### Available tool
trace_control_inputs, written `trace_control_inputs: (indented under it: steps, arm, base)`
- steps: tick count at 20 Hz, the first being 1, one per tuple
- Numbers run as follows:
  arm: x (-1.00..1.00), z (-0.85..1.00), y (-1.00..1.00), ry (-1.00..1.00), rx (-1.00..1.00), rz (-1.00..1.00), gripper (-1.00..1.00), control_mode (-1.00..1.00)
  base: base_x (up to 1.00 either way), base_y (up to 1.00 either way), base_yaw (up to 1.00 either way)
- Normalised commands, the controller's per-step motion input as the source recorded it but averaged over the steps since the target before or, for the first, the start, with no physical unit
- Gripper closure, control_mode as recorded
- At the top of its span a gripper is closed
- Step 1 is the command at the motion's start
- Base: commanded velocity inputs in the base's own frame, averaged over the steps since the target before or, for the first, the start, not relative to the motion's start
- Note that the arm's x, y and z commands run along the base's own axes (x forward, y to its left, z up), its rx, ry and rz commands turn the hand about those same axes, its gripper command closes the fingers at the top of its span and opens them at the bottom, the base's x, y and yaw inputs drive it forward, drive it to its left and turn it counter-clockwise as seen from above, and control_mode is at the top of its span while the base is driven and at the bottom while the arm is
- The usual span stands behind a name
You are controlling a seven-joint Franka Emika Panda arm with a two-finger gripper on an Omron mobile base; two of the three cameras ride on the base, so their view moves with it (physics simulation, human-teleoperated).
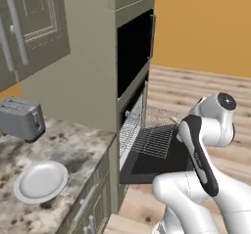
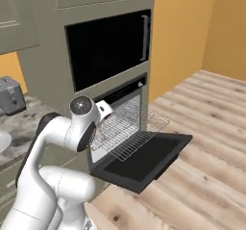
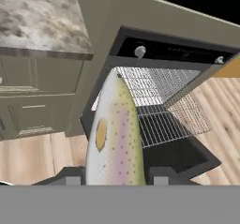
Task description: Place the fish on the top rack of the oven, and slide the tray back inside. Close the oven door.
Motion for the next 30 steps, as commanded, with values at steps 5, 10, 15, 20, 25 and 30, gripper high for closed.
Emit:
trace_control_inputs:
  steps: [5, 10, 15, 20, 25, 30]
  arm:
    - [0.00, 0.00, 0.00, 0.00, 0.00, 0.00, 1.00, 1.00]
    - [0.00, 0.00, 0.00, 0.00, 0.00, 0.00, 1.00, 1.00]
    - [0.00, 0.00, 0.00, 0.00, 0.00, 0.00, 1.00, 1.00]
    - [0.15, 0.00, 0.00, 0.00, 0.00, 0.00, 1.00, -1.00]
    - [0.03, -0.10, 0.00, 0.00, 0.00, 0.00, 1.00, -1.00]
    - [0.31, -0.50, 0.00, 0.00, 0.00, 0.00, 1.00, -1.00]
  base:
    - [0.68, 0.01, -0.42]
    - [0.70, 0.22, -0.38]
    - [0.65, 0.39, -0.27]
    - [0.07, 0.02, -0.02]
    - [0.00, 0.00, 0.00]
    - [0.00, 0.00, 0.00]
